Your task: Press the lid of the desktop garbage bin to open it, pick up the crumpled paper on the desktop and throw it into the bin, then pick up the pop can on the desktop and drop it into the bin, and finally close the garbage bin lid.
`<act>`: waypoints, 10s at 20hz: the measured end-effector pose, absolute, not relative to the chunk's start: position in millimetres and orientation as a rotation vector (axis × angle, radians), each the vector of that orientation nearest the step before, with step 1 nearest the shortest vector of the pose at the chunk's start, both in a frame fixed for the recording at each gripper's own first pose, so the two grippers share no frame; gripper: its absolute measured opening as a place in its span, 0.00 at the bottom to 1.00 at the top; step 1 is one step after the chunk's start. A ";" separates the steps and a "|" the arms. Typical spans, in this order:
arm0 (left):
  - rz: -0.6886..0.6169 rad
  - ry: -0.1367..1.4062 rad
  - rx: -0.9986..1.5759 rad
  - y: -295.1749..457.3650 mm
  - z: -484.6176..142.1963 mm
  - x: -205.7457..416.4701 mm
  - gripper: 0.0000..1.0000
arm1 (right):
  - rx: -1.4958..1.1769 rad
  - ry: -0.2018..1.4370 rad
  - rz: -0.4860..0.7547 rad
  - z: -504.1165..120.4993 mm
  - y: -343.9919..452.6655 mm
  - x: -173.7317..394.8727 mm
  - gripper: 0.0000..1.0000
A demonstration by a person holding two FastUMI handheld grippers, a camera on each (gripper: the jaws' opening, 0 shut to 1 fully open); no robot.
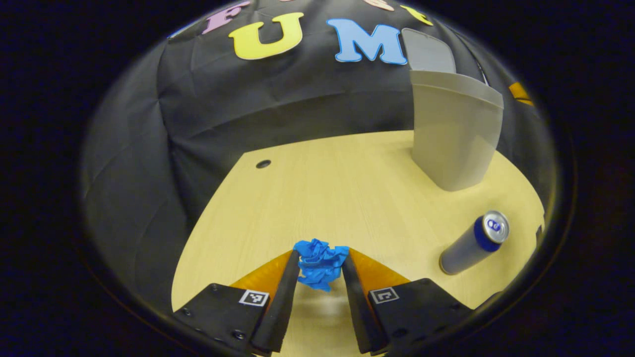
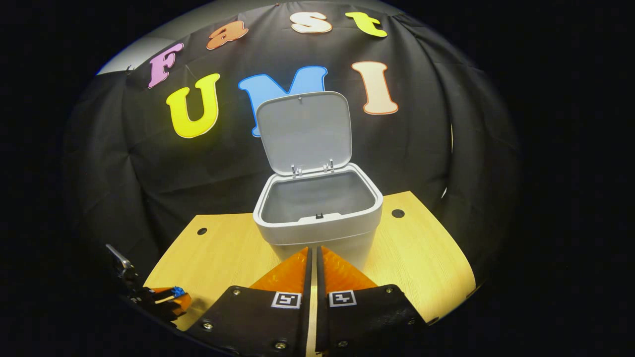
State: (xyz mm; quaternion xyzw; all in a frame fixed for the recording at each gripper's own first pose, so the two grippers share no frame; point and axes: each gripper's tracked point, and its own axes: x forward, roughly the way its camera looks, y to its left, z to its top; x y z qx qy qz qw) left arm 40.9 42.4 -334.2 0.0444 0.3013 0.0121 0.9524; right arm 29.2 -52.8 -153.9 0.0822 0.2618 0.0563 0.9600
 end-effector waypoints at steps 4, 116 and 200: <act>-0.015 0.525 0.107 21.4 -282.0 70.5 0.60 | 0.170 0.535 0.102 -158.5 -58.8 27.8 0.07; 0.187 0.174 0.033 85.3 -77.9 81.1 0.91 | -0.066 0.850 0.529 -271.8 107.5 -32.5 0.85; 0.170 0.332 0.004 65.4 -132.6 134.7 1.00 | -0.052 -0.095 0.020 19.3 -16.0 266.9 0.98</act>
